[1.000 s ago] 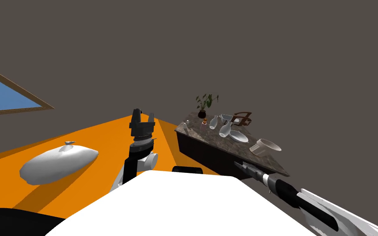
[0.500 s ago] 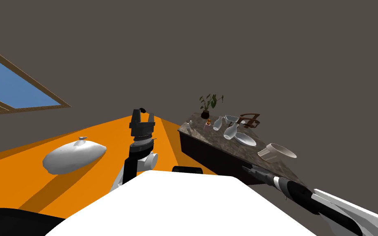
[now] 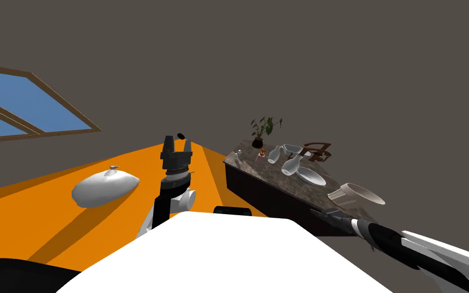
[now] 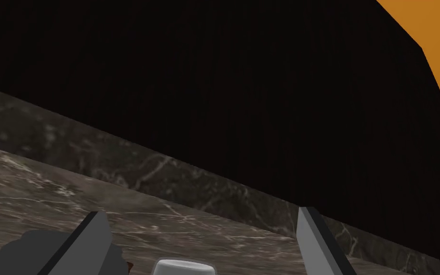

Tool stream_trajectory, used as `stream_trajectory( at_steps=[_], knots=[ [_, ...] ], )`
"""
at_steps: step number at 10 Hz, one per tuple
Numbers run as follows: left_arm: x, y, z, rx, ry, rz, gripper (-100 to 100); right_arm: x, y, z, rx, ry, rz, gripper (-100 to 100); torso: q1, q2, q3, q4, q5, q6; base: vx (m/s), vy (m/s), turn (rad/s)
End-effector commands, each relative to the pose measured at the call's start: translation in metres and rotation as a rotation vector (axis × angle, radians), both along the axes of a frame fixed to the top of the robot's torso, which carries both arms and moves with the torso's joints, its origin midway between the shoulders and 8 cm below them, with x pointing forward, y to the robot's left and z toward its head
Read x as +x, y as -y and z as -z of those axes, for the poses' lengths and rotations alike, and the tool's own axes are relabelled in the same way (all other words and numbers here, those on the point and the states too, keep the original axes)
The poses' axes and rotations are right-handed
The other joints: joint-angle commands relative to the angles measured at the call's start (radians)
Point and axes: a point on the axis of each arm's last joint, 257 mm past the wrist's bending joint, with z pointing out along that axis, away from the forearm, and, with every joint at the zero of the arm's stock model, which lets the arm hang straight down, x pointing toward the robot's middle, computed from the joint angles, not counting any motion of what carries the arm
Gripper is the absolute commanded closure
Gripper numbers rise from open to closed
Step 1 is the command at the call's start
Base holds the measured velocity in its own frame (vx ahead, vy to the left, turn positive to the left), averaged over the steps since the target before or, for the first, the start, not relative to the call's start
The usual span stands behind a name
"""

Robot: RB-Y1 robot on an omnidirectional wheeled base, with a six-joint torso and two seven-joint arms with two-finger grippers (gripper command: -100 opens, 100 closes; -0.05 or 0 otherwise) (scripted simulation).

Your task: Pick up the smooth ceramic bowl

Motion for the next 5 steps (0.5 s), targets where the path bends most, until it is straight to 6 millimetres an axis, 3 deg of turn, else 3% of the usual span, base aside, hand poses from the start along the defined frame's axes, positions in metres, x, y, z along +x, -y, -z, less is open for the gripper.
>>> stream_trajectory(
  at_steps=[1,2,4,5],
  knots=[
    [0.0,0.0,0.0,0.0,0.0,0.0,0,-0.005,0.02,-0.008,-0.061,-0.036,-0.013,-100,0.0,0.0,0.0,0.0,0.0,0.0,0.012,0.032,0.135],
    [0.0,0.0,0.0,0.0,0.0,0.0,0,-0.002,0.023,-0.013,-0.075,-0.04,-0.024,-100,0.0,0.0,0.0,0.0,0.0,-0.001,0.013,0.02,0.062],
    [0.0,0.0,0.0,0.0,0.0,0.0,0,-0.009,0.054,-0.028,-0.169,-0.096,-0.044,-100,0.0,-0.001,0.0,0.0,0.0,-0.001,0.016,0.021,0.177],
    [0.0,0.0,0.0,0.0,0.0,0.0,0,-0.005,0.057,-0.033,-0.183,-0.099,-0.055,-100,0.0,-0.001,0.0,0.0,0.0,-0.001,0.012,0.011,0.047]
  ],
)
